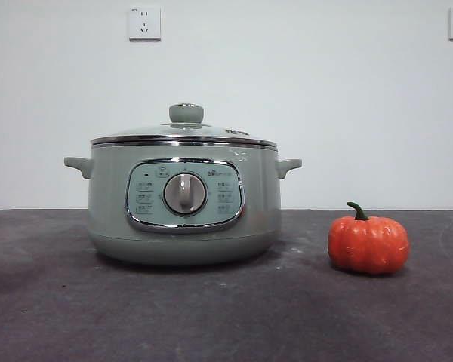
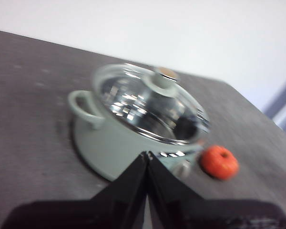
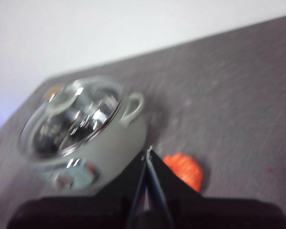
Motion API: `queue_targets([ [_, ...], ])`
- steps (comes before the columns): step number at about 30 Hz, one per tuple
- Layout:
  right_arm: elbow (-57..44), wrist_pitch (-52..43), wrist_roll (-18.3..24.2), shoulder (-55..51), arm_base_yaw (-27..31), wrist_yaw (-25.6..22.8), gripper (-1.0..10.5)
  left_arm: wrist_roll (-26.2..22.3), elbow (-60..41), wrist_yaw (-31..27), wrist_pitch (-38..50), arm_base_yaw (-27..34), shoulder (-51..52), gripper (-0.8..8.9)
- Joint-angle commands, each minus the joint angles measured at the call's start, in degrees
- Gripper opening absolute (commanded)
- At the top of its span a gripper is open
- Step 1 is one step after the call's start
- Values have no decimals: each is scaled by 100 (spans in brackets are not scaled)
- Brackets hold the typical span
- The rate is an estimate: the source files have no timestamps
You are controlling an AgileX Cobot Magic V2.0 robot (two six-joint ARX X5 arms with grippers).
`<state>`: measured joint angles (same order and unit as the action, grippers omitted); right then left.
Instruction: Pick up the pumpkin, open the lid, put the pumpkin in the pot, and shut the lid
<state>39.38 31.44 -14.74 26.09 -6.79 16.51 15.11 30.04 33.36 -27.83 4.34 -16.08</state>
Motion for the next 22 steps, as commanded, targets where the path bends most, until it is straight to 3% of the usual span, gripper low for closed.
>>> queue_targets([
  [1, 636, 614, 787, 501, -15, 529, -12, -739, 457, 393, -328, -15, -393, -8],
  [9, 1945, 2173, 1716, 1545, -20, 1591, -12, -1738, 1694, 1084, -1679, -48, -1303, -8],
  [12, 2190, 2636, 1982, 1722, -33, 1652, -11, -2000, 2002, 1080, -2135, -107, -1467, -8],
  [20, 2225, 2699, 2002, 1753, -120, 1646, 6, -2094, 2181, 1045, -2319, -177, -1528, 5],
  [22, 2225, 2695, 2000, 1753, -120, 1646, 42, -2087, 2181, 1019, -2319, -177, -1528, 144],
])
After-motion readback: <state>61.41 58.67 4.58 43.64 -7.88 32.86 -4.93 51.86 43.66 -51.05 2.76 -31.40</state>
